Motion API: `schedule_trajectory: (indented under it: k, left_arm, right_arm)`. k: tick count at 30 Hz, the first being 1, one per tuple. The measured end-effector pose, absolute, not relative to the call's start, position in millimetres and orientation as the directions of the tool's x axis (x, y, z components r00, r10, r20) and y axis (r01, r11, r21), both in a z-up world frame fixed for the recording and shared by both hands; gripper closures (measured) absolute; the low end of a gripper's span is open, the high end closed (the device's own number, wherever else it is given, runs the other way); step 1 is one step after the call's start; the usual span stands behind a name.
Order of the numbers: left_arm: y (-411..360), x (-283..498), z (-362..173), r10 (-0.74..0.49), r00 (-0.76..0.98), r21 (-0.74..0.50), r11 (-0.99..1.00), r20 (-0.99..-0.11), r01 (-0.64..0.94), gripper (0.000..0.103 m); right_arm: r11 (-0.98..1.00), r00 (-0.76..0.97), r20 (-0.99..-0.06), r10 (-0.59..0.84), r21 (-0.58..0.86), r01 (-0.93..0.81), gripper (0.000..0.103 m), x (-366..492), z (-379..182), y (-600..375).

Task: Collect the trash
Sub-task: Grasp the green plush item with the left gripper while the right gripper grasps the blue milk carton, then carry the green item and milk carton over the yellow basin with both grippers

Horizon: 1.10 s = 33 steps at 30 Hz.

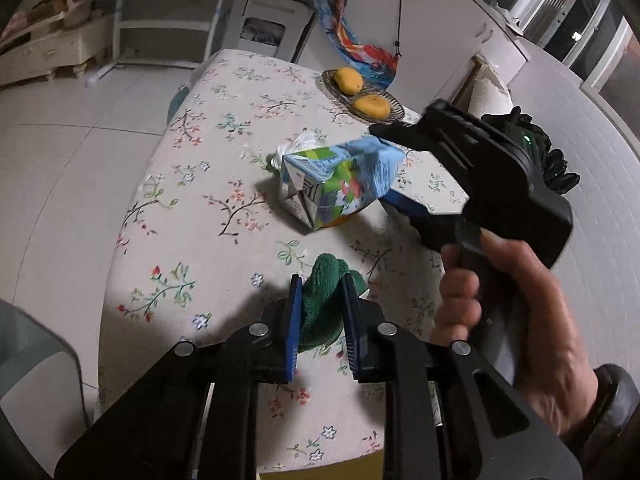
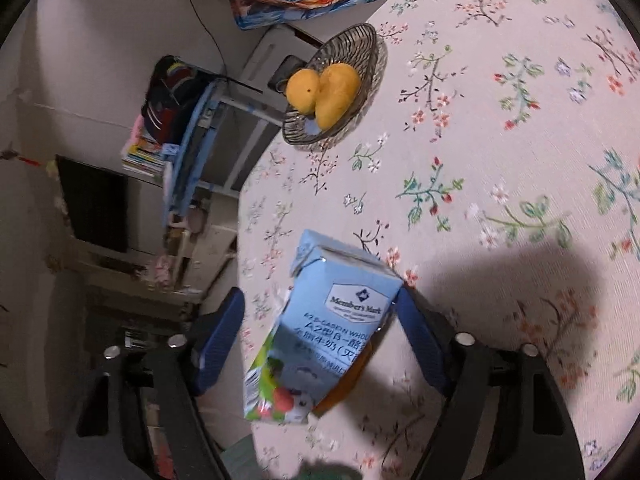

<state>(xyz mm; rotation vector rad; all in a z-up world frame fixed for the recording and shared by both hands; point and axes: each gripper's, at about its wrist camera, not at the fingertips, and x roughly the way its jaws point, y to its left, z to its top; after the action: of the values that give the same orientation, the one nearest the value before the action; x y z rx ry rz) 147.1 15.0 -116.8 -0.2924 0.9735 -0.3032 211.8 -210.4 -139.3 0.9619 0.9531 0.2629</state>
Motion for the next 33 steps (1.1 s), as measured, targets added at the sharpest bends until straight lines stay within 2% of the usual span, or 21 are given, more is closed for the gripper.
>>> schedule_trajectory:
  k: [1,8,16,19,25,28,33]
  left_arm:
    - [14.4,146.9,-116.5,-0.374,0.529,-0.368,0.922,-0.761,0.122,0.084]
    - [11.0,149.3,-114.0,-0.355,0.534,-0.335,0.932,-0.767,0.139,0.084]
    - [14.8,150.5,-118.9,-0.345,0.531,-0.336,0.934,-0.774,0.118,0.084]
    - [14.3,149.9,-119.3,-0.343,0.536,-0.335,0.935,-0.771,0.117,0.084]
    - [14.1,146.9,-119.9,-0.354,0.539,-0.347,0.93,-0.764,0.119,0.084]
    - [13.4,146.0,-121.3,-0.356,0.542,-0.35,0.929,-0.762,0.118,0.082]
    - [8.8,146.7,-125.0,-0.358,0.539,-0.351,0.929,-0.763,0.121,0.069]
  right_arm:
    - [0.572,0.579,-0.567,0.586,0.796,0.201,0.05,213.9,-142.2,-208.4]
    - [0.488,0.628,-0.472,0.619,0.857,0.164,0.056,207.7,-143.7,-226.0]
    - [0.398,0.687,-0.365,0.628,0.91,0.12,0.056,174.4,-116.1,-296.5]
    - [0.484,0.644,-0.423,0.637,0.87,0.094,0.056,166.0,-102.7,-312.3]
    - [0.706,0.472,-0.644,0.602,0.705,0.062,0.056,153.9,-102.0,-318.5]
    - [0.732,0.437,-0.678,0.592,0.679,0.062,0.054,146.0,-112.6,-316.6]
    - [0.759,0.426,-0.707,0.565,0.648,0.068,0.04,142.0,-125.5,-306.4]
